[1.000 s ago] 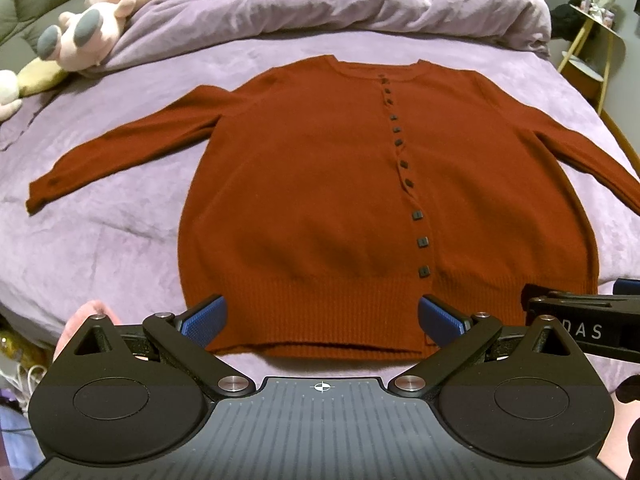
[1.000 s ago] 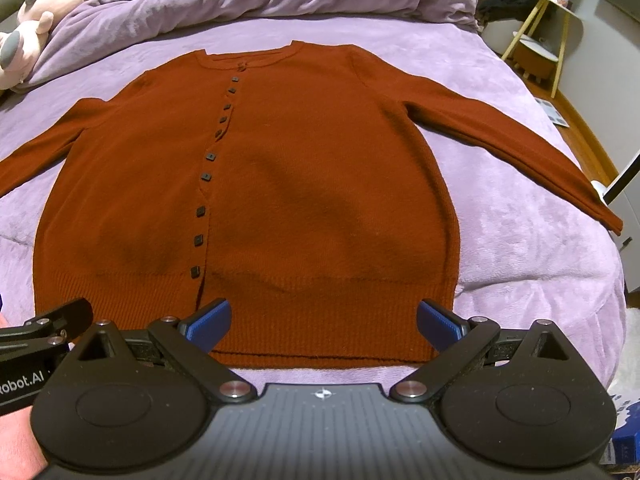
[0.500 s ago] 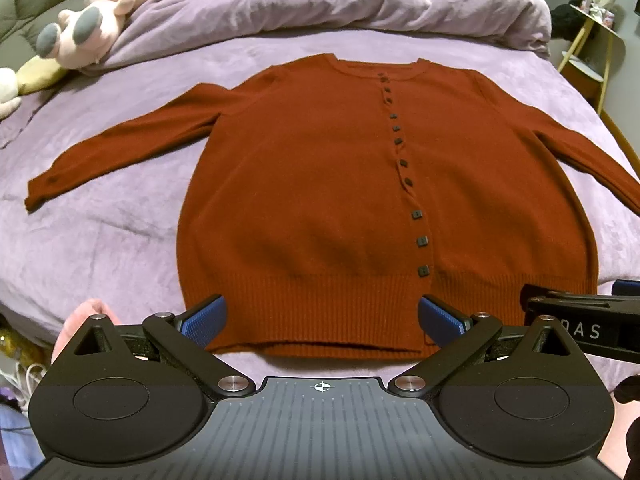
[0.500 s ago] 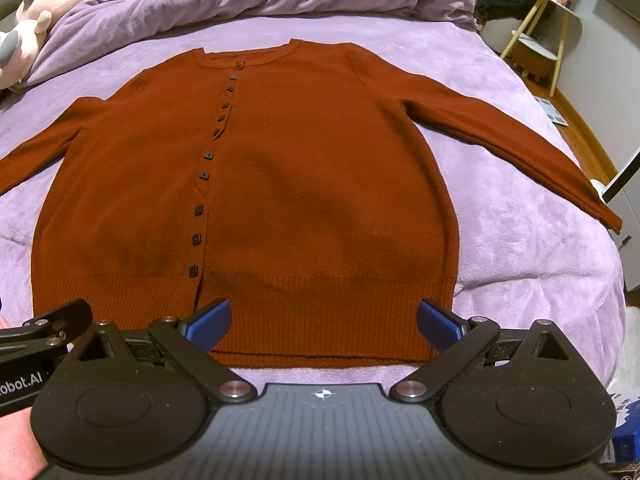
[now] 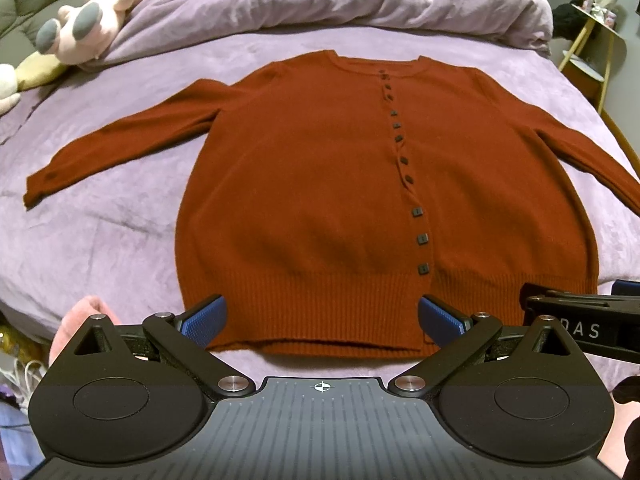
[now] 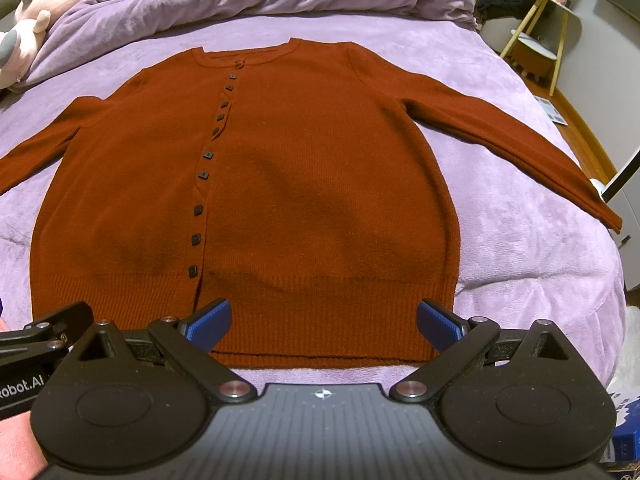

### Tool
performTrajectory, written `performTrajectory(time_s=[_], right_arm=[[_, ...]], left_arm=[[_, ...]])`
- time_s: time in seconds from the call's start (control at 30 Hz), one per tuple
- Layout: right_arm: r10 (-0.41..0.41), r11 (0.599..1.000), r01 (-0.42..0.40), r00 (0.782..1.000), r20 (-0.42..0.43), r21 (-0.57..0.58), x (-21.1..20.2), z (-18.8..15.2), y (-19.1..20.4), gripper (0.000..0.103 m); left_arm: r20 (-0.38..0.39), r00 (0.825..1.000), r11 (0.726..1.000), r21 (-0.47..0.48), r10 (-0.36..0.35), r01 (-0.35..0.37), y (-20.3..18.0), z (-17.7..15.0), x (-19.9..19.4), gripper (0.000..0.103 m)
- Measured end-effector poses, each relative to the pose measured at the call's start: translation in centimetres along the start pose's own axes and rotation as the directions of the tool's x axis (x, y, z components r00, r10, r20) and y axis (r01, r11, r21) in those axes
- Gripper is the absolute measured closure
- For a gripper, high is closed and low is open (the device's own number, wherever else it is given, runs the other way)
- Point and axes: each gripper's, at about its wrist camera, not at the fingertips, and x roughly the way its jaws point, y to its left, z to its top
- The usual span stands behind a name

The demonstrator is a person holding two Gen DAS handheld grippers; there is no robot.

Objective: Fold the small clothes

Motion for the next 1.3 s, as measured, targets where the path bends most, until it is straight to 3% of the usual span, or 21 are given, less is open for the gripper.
performTrajectory(time_s=[1.3], right_arm=[[0.023,0.999,-0.022,1.000,-0.021,0.025,1.3,0.2,-0.6,0.004]], left_arm=[[-0.044,0.999,1.000,-0.012,-0.006,0.006,-0.1,0.1,1.4,0.000]])
